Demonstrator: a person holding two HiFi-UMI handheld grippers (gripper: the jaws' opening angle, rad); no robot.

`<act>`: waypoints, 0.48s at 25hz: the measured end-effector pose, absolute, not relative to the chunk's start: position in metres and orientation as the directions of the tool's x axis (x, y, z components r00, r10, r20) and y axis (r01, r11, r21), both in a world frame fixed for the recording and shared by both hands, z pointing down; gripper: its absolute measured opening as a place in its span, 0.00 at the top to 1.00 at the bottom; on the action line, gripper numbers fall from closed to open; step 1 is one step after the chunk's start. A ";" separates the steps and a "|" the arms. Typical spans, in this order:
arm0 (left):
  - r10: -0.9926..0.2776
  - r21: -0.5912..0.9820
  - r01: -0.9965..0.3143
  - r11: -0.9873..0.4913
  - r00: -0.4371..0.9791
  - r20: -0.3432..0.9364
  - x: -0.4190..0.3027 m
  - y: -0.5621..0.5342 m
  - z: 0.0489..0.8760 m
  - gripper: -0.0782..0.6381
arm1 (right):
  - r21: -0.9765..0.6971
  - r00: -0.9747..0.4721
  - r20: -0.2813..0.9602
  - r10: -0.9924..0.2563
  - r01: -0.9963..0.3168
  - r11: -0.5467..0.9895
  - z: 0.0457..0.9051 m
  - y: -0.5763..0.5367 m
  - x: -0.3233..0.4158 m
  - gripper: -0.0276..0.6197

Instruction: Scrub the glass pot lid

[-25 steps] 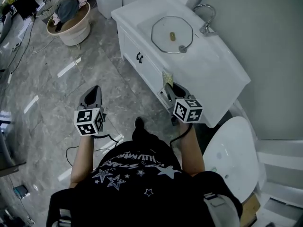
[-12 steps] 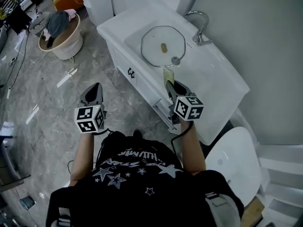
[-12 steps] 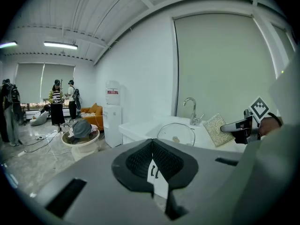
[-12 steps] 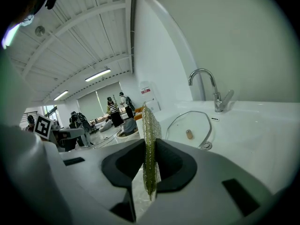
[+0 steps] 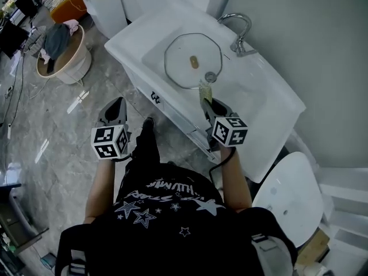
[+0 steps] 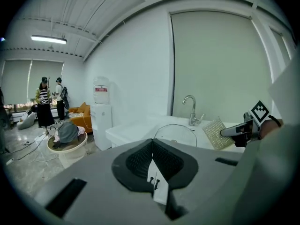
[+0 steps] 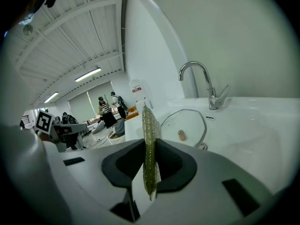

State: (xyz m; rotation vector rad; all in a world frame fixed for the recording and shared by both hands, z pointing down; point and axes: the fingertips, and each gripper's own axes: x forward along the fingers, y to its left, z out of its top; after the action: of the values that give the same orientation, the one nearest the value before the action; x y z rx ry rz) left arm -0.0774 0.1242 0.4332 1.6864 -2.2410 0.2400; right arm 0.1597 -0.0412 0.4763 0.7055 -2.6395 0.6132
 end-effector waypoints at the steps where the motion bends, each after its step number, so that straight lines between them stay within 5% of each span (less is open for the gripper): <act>1: -0.905 0.065 -0.960 0.273 -0.233 0.357 -0.084 0.112 0.436 0.88 | -0.313 -0.810 0.427 -0.403 -0.550 0.774 0.477 -0.049 0.157 0.85; 12: -0.938 0.125 -0.991 0.049 -0.002 0.346 -0.151 -0.030 0.440 0.88 | -0.278 -0.693 0.466 -0.550 -0.705 0.652 0.484 -0.136 0.104 0.85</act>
State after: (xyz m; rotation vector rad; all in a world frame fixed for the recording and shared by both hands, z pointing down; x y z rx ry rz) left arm -0.1511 -0.0301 0.4396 1.9465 -1.9984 0.2195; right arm 0.1043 -0.1356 0.4838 0.9974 -2.5313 0.6351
